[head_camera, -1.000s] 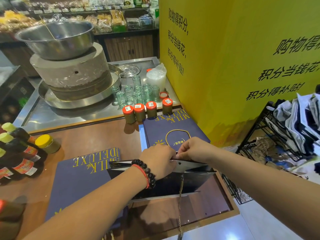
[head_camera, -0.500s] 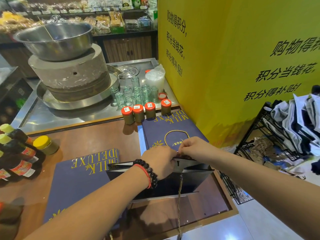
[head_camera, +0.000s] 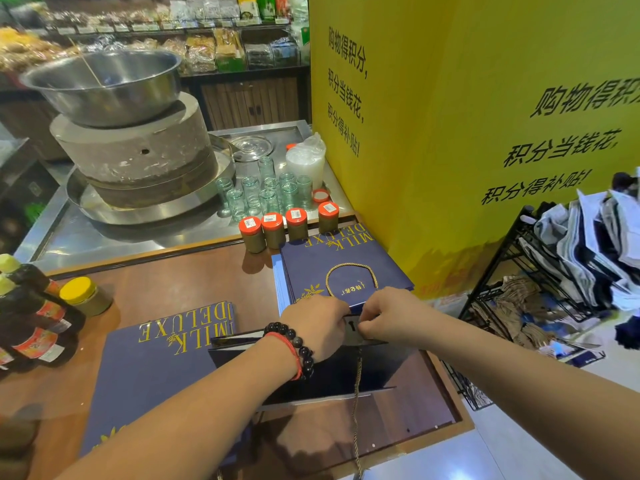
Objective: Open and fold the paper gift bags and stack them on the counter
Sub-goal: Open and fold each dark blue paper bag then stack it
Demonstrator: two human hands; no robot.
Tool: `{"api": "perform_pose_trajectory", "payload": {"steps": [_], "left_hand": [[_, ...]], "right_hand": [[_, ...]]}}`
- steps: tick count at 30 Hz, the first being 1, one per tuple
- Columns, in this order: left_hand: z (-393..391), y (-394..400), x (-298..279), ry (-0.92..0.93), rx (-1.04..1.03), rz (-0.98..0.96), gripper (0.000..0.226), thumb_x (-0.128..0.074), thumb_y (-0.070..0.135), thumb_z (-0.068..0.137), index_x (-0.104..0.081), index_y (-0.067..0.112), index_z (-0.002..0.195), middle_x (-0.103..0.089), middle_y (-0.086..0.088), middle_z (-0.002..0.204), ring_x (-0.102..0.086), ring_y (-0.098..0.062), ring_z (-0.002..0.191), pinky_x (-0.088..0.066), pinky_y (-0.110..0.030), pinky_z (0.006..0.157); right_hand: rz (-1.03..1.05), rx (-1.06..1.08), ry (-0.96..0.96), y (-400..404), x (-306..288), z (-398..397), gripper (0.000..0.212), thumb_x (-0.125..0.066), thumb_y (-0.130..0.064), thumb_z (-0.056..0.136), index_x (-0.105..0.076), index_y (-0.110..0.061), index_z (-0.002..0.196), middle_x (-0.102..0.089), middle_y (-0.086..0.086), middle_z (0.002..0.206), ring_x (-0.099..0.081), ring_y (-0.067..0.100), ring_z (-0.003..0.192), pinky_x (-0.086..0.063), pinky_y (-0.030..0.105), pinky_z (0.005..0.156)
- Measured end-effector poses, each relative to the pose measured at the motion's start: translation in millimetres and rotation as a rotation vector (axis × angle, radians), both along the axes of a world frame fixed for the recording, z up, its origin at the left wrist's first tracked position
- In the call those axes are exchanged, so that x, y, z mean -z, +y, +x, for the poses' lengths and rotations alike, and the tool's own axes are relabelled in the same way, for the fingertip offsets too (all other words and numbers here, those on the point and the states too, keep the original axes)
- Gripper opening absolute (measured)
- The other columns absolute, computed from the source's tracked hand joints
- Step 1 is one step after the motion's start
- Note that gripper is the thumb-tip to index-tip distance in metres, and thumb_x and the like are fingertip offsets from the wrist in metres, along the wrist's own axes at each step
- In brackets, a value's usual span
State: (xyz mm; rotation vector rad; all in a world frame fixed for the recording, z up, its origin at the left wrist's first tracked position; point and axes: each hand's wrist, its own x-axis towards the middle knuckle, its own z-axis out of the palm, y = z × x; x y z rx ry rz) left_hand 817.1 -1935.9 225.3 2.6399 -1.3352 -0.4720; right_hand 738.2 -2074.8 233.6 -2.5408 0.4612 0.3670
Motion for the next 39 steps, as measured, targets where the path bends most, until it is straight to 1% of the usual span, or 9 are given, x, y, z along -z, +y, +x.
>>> {"api": "perform_pose_trajectory", "payload": {"steps": [2, 5, 11, 15, 18, 24, 28, 32, 39], "left_hand": [[-1.4, -1.1, -0.3, 0.01, -0.012, 0.009, 0.019, -0.042, 0.021, 0.096, -0.06, 0.018, 0.099, -0.051, -0.001, 0.087, -0.057, -0.028, 0.093, -0.039, -0.032, 0.067], [-5.6, -3.8, -5.2, 0.029, -0.033, 0.044, 0.019, -0.043, 0.019, 0.095, -0.061, 0.016, 0.101, -0.057, -0.005, 0.094, -0.058, -0.03, 0.094, -0.041, -0.033, 0.069], [-7.1, -0.7, -6.7, 0.032, -0.037, 0.064, 0.018, -0.046, 0.015, 0.093, -0.062, 0.016, 0.101, -0.062, -0.007, 0.101, -0.059, -0.03, 0.094, -0.05, -0.038, 0.077], [-4.9, 0.7, -3.7, 0.064, -0.067, 0.037, 0.015, -0.048, 0.015, 0.092, -0.062, 0.018, 0.095, -0.059, -0.004, 0.09, -0.058, -0.028, 0.086, -0.051, -0.037, 0.072], [-3.9, 1.7, -3.0, 0.069, -0.084, -0.016, 0.011, -0.05, 0.015, 0.088, -0.056, 0.021, 0.081, -0.051, -0.002, 0.081, -0.052, -0.029, 0.079, -0.041, -0.033, 0.064], [-3.9, 1.3, -2.5, 0.069, -0.084, -0.033, 0.011, -0.051, 0.015, 0.087, -0.059, 0.023, 0.085, -0.052, -0.001, 0.081, -0.053, -0.026, 0.079, -0.041, -0.032, 0.065], [-3.6, 0.6, -2.4, 0.066, -0.095, -0.048, 0.015, -0.051, 0.015, 0.087, -0.064, 0.022, 0.091, -0.056, -0.001, 0.084, -0.056, -0.026, 0.082, -0.044, -0.032, 0.065], [-2.5, 0.4, -0.4, 0.051, -0.099, -0.067, 0.01, -0.053, 0.018, 0.086, -0.06, 0.024, 0.085, -0.059, -0.001, 0.084, -0.058, -0.026, 0.082, -0.047, -0.032, 0.066], [4.6, 1.9, 4.9, -0.005, -0.143, -0.081, 0.013, -0.05, 0.019, 0.09, -0.054, 0.023, 0.078, -0.059, -0.002, 0.084, -0.056, -0.026, 0.081, -0.041, -0.032, 0.063]], "right_hand": [[-0.04, 0.01, 0.067, 2.6, -2.3, 1.6, 0.017, -0.066, -0.035, 0.078, -0.068, -0.023, 0.067, -0.058, -0.006, 0.061, -0.057, 0.014, 0.066, -0.038, 0.02, 0.054], [-0.162, 0.014, 0.089, 13.3, -4.4, 2.6, 0.039, -0.067, -0.048, 0.077, -0.055, -0.016, 0.058, -0.05, -0.003, 0.058, -0.049, 0.02, 0.062, -0.038, 0.026, 0.059], [-0.362, 0.01, -0.032, 28.2, 4.4, -2.6, 0.039, -0.05, -0.037, 0.093, -0.044, -0.019, 0.059, -0.037, -0.005, 0.058, -0.041, 0.023, 0.073, -0.037, 0.036, 0.091], [-0.346, 0.011, -0.067, 27.6, 6.7, -3.1, 0.031, -0.052, -0.039, 0.09, -0.057, -0.019, 0.067, -0.038, -0.004, 0.057, -0.041, 0.022, 0.07, -0.03, 0.032, 0.076], [-0.35, 0.008, -0.095, 24.7, 9.3, -3.7, 0.036, -0.053, -0.04, 0.087, -0.052, -0.016, 0.06, -0.04, -0.001, 0.056, -0.038, 0.018, 0.061, -0.024, 0.03, 0.071], [-0.318, 0.005, -0.122, 21.8, 13.1, -4.3, 0.035, -0.054, -0.041, 0.086, -0.055, -0.018, 0.06, -0.043, -0.002, 0.057, -0.034, 0.006, 0.054, -0.024, 0.029, 0.071], [-0.317, 0.009, -0.117, 19.8, 15.1, -3.6, 0.033, -0.054, -0.042, 0.086, -0.059, -0.018, 0.064, -0.046, -0.002, 0.06, -0.036, 0.007, 0.055, -0.025, 0.029, 0.071], [-0.302, 0.016, -0.125, 19.4, 18.9, -2.3, 0.034, -0.054, -0.044, 0.085, -0.058, -0.019, 0.063, -0.059, -0.002, 0.075, -0.042, 0.014, 0.064, -0.025, 0.03, 0.072], [-0.251, 0.011, -0.153, 18.5, 21.8, -3.4, 0.038, -0.055, -0.042, 0.085, -0.068, -0.01, 0.067, -0.063, -0.003, 0.088, -0.048, 0.018, 0.072, -0.031, 0.032, 0.073]]}}
